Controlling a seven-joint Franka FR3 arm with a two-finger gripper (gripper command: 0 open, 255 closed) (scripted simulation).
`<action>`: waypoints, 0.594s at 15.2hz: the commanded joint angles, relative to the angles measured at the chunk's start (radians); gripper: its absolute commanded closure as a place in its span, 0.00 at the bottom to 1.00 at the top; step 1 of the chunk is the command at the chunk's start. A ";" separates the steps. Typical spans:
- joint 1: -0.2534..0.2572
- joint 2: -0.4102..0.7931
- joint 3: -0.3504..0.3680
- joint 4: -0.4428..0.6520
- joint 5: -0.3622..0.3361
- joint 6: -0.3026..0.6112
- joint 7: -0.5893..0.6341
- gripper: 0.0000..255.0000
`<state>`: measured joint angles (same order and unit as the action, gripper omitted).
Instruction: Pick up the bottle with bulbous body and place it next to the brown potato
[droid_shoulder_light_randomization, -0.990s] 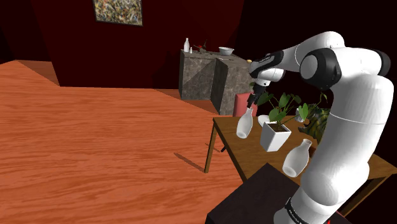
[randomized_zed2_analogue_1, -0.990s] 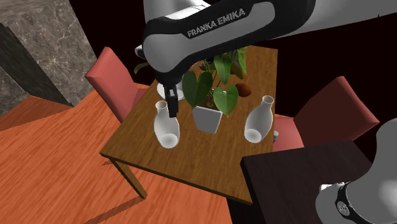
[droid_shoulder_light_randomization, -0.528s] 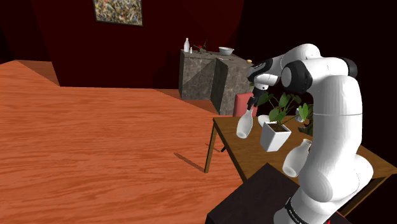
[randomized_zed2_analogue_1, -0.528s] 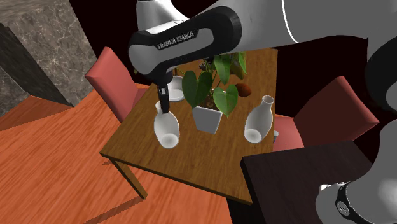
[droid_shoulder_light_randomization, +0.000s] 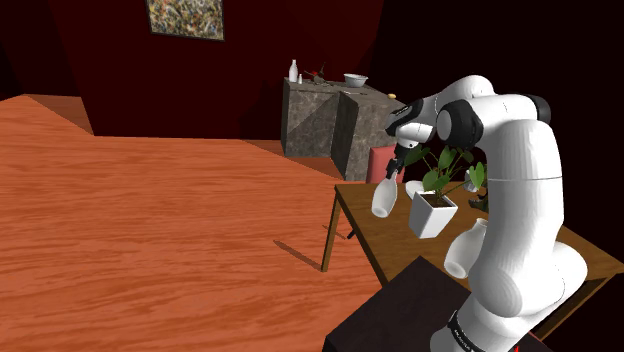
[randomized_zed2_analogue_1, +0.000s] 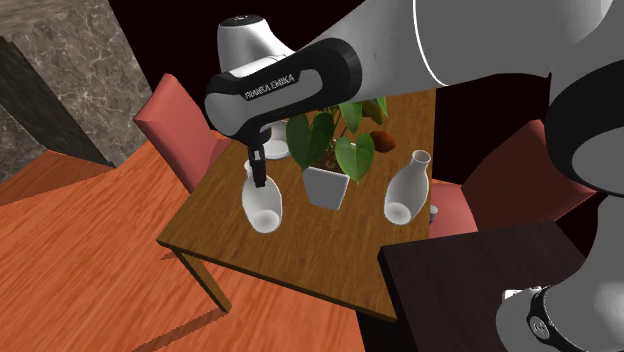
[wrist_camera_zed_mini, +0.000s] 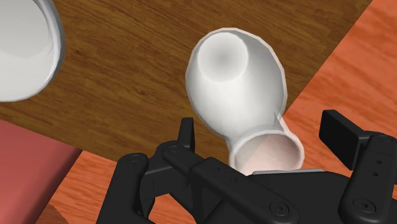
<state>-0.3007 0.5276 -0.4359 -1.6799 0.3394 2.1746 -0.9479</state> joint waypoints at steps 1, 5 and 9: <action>0.000 0.001 0.000 0.000 0.001 0.002 0.000 0.00; 0.000 0.001 0.000 0.000 0.001 0.001 0.000 0.00; 0.000 0.001 0.000 0.000 0.001 0.001 0.000 1.00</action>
<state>-0.3010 0.5284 -0.4356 -1.6801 0.3400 2.1762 -0.9483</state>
